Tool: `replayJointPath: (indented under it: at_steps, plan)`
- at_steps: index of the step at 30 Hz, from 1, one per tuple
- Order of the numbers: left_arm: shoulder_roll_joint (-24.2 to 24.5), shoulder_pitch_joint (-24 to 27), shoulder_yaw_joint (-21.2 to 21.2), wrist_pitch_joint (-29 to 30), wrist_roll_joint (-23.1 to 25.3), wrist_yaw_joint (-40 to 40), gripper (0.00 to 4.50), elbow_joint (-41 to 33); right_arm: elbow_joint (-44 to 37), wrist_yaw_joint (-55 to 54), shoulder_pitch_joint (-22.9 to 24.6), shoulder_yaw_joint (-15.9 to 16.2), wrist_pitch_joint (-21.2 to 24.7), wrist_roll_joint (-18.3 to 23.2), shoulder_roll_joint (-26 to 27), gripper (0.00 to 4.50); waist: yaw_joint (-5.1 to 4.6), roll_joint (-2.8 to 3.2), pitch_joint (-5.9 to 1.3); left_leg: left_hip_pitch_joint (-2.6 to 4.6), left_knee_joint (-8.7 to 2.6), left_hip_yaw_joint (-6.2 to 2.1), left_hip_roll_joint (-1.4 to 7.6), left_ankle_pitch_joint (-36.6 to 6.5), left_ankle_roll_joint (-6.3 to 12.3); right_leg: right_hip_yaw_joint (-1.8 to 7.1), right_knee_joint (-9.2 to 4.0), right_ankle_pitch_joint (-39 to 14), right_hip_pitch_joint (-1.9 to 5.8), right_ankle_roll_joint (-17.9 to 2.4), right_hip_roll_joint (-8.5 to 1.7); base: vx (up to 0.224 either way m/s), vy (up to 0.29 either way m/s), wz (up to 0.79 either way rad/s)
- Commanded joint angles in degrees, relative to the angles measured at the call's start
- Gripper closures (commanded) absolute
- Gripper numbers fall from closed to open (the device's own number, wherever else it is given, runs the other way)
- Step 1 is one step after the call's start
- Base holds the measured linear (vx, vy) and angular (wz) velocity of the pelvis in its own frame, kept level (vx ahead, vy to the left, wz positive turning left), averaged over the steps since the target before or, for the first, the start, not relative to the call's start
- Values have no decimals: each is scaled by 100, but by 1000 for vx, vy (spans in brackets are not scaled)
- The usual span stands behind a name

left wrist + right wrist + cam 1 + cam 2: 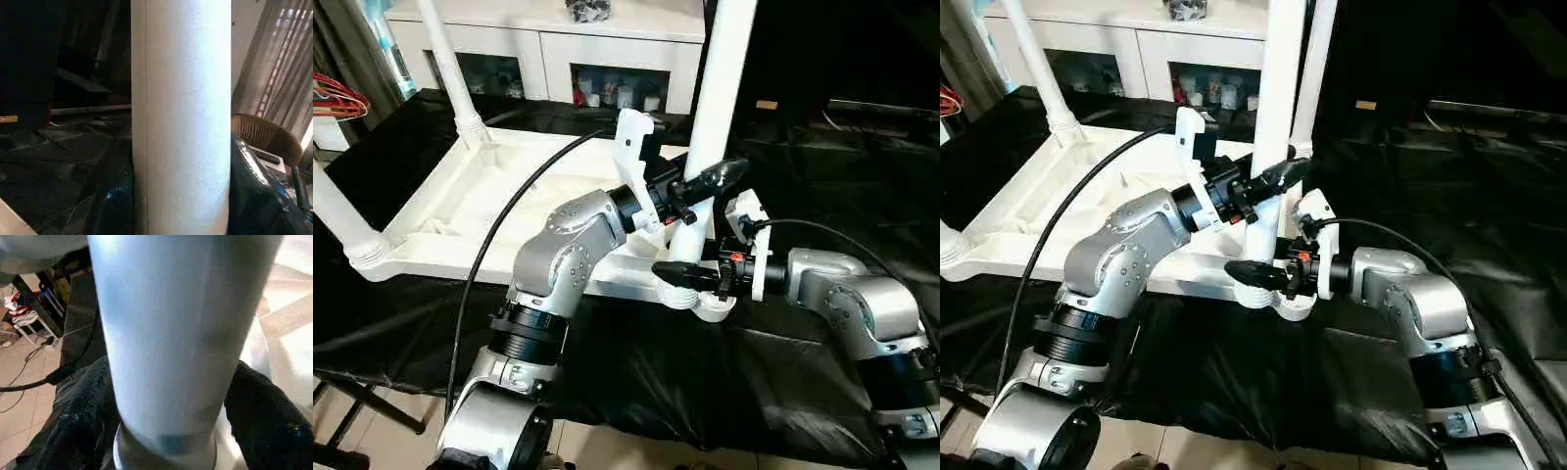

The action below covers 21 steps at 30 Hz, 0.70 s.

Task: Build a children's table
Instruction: Pick table leg

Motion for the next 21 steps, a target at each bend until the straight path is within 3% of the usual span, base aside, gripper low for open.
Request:
replayJointPath:
  at_steps: [1, 3, 20, 21]
  plan:
    - [22, 10, -53, 28, 20, -43, 265, -138, 60, -7, -98, 5, -79, -12, 8, 114, 5, -115, -439, 37, -352, -57, 104, -648, 292, 212, -393, -1338, 357, -1090, -239, 0, 0, 0]
    - [29, 9, -74, 31, 30, -61, 265, -130, 63, -2, -98, 1, -98, -18, 10, 114, 5, -117, -442, 37, -352, -57, 105, -646, 287, 213, -390, -1310, 358, -1094, -237, 0, 0, 0]
    - [2, -112, 49, 6, 81, 182, 266, 98, 82, 20, -57, 21, -198, -73, 83, 257, 5, -89, -443, 41, -353, -59, 103, -696, 266, 210, -390, -1233, 362, -1152, -237, 0, 0, 0]
    - [19, -124, 52, 29, 84, 185, 231, 107, 78, 10, -46, 18, -213, -76, 98, 258, 7, -75, -444, 40, -352, -62, 101, -702, 261, 210, -388, -1237, 363, -1153, -238, 0, 0, 0]
